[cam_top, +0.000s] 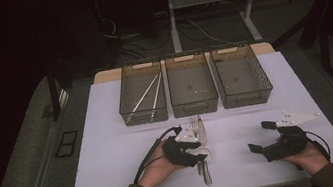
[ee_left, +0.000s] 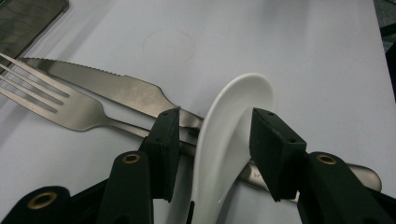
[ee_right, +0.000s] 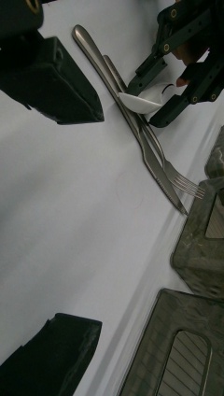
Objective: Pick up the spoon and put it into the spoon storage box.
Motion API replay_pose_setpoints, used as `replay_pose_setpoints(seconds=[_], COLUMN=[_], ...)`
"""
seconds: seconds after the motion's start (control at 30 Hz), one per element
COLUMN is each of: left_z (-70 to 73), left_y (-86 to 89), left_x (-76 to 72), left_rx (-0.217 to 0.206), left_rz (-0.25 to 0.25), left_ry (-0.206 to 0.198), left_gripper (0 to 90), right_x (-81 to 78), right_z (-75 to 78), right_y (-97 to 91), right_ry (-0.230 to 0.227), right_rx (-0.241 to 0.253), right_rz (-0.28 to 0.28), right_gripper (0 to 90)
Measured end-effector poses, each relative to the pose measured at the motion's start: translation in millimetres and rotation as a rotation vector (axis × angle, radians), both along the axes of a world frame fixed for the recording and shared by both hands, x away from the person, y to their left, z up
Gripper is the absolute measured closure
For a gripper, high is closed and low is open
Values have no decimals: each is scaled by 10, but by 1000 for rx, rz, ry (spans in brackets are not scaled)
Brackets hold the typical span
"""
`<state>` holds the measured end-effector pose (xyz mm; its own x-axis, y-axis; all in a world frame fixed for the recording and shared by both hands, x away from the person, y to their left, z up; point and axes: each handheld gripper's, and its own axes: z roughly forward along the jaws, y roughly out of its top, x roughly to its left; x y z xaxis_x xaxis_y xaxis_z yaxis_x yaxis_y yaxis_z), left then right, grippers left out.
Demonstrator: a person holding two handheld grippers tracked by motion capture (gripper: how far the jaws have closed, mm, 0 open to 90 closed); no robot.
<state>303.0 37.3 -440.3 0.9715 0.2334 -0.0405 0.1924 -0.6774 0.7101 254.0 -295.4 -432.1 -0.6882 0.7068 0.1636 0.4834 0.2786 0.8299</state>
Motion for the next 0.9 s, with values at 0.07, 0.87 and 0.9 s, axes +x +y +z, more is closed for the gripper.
replay_pose_setpoints(seconds=[0.07,0.87,0.9], left_z=[6,52,53], left_y=[4,-2,-2], left_x=[-7,-163,-162], left_rx=[14,37,38], left_rz=[-15,-74,-73], left_ry=[-13,-123,-122], left_gripper=[545,792,794], right_x=[0,0,1], right_z=[1,3,2], right_y=[0,-3,-3], right_ry=[0,-3,-3], right_rx=[1,-1,-1], right_rz=[0,0,0], right_gripper=[20,20,20])
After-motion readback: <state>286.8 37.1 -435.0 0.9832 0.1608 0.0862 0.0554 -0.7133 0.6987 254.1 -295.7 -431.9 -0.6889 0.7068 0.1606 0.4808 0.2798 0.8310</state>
